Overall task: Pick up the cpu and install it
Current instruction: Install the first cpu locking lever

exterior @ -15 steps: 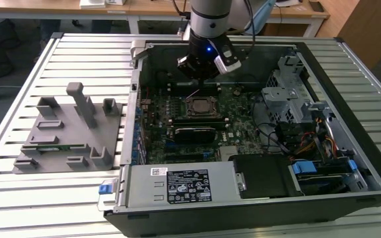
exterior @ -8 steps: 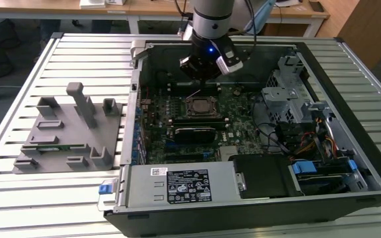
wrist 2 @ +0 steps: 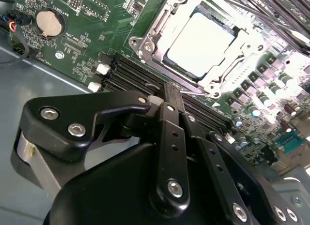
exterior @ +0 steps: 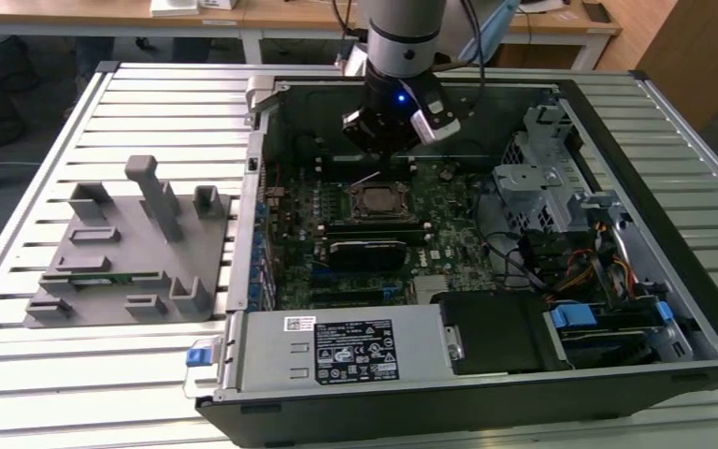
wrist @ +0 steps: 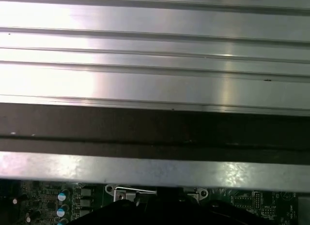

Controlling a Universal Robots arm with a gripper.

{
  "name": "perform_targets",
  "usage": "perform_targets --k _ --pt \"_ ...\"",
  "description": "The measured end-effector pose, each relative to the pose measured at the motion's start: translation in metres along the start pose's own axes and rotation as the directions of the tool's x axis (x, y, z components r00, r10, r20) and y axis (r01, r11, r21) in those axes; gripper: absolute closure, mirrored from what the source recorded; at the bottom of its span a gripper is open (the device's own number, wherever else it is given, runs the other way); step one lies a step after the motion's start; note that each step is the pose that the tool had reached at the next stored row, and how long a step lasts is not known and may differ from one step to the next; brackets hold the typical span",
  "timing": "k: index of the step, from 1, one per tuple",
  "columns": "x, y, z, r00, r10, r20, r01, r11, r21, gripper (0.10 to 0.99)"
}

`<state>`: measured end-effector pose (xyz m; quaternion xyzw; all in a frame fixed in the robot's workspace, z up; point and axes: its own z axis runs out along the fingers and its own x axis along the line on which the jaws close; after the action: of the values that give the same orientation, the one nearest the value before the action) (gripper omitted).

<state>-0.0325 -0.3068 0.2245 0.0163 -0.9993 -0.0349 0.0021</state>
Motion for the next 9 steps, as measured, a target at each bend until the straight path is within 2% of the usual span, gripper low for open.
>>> perform_targets --k 9 --pt "-0.0042 -0.0003 0.0092 1.0000 0.000 0.0001 0.000 1.0000 0.000 0.980"
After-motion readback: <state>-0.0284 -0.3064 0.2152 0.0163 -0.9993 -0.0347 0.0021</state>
